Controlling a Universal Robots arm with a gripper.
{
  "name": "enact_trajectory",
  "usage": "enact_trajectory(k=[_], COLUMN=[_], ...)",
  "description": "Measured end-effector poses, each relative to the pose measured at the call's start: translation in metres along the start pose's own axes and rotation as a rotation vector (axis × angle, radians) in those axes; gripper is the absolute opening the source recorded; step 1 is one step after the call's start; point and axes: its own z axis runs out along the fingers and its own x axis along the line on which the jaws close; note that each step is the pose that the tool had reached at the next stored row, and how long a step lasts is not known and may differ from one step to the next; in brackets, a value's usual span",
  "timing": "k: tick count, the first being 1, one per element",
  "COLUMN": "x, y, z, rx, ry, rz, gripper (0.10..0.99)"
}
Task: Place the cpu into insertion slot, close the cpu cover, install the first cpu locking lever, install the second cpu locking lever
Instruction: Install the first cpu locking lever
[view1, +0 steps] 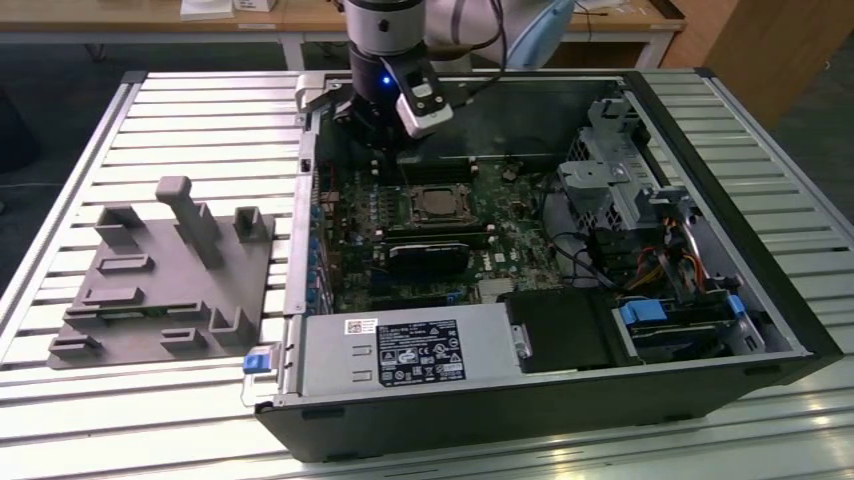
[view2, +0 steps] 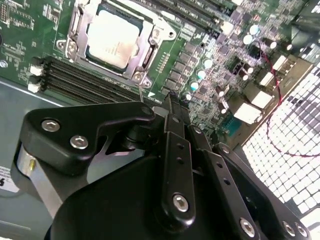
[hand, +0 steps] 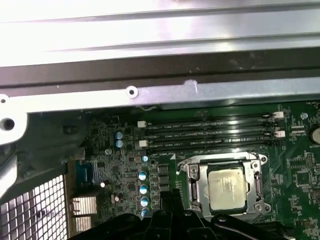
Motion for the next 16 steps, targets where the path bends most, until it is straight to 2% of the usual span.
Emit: enact_trajectory(k=[6, 13, 16], x=[0.0042, 0.0042, -0.0010], y=[0.0126, 0.0184, 0.0194], z=[0.0021, 0.0035, 0.0037], rx=[0.000, 0.000, 0.000], ry=[0.0002, 0.0004, 0.0005], rz=[-0.004, -0.009, -0.009], gripper=[0.106, 0.106, 0.106])
